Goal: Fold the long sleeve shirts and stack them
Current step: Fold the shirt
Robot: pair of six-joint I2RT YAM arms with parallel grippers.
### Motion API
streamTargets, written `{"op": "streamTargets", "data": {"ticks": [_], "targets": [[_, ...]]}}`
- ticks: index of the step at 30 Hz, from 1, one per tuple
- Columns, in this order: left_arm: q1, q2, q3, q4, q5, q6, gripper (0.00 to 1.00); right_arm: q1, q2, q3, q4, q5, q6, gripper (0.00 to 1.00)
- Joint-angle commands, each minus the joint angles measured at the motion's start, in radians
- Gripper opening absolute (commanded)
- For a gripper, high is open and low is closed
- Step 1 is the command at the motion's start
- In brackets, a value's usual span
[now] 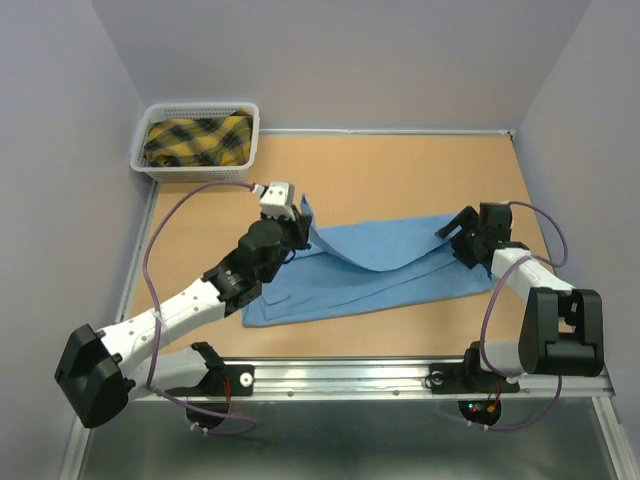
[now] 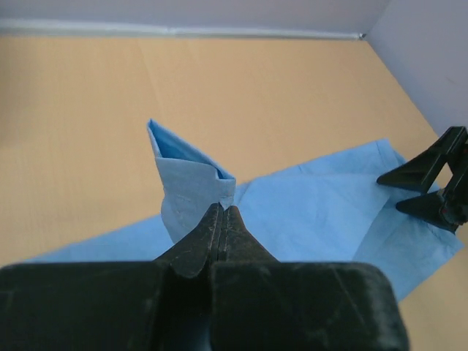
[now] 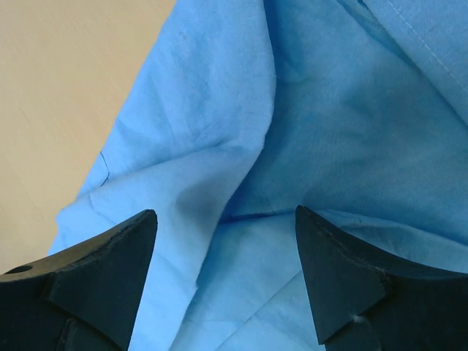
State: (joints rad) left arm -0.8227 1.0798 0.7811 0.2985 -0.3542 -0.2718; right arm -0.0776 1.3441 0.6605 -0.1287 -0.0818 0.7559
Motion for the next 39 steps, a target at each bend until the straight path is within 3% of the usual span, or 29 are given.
{"op": "streamTargets", "data": {"ticks": [1, 6, 11, 13, 21, 23, 24, 25, 26, 29, 32, 39], "targets": [[0.002, -0.118, -0.204, 0.088, -0.028, -0.330, 0.00, -0.005, -0.063, -0.019, 0.070, -0.029, -0.001, 0.81], [-0.001, -0.169, -0.367, 0.148, 0.047, -0.510, 0.00, -0.005, -0.129, -0.021, 0.069, -0.021, 0.005, 0.81], [-0.001, -0.210, -0.427, 0.081, 0.015, -0.633, 0.00, -0.005, -0.187, -0.018, 0.067, -0.022, 0.007, 0.81], [-0.006, -0.239, -0.439, 0.012, 0.004, -0.691, 0.00, -0.005, -0.204, -0.019, 0.064, -0.013, 0.000, 0.81], [-0.012, -0.458, -0.494, -0.296, -0.144, -0.908, 0.17, -0.005, -0.235, -0.018, 0.058, -0.041, 0.008, 0.81], [-0.012, -0.503, -0.500, -0.318, -0.128, -0.916, 0.30, -0.005, -0.238, -0.018, 0.057, -0.041, 0.003, 0.81], [-0.010, -0.514, -0.499, -0.341, -0.108, -0.917, 0.56, -0.005, -0.238, -0.018, 0.055, -0.039, 0.002, 0.81], [-0.012, -0.532, -0.497, -0.351, -0.094, -0.917, 0.66, -0.005, -0.240, -0.016, 0.054, -0.041, 0.002, 0.81], [-0.010, -0.540, -0.485, -0.366, -0.071, -0.919, 0.84, -0.005, -0.241, -0.016, 0.052, -0.039, -0.001, 0.81], [-0.012, -0.549, -0.462, -0.424, -0.031, -0.899, 0.97, -0.005, -0.241, -0.012, 0.047, -0.049, -0.007, 0.81], [-0.010, -0.535, -0.430, -0.485, 0.021, -0.886, 0.99, -0.005, -0.247, -0.007, 0.040, -0.056, -0.012, 0.81], [-0.007, -0.377, -0.325, -0.659, 0.066, -0.958, 0.81, -0.005, -0.266, -0.016, 0.028, -0.085, -0.018, 0.81]]}}
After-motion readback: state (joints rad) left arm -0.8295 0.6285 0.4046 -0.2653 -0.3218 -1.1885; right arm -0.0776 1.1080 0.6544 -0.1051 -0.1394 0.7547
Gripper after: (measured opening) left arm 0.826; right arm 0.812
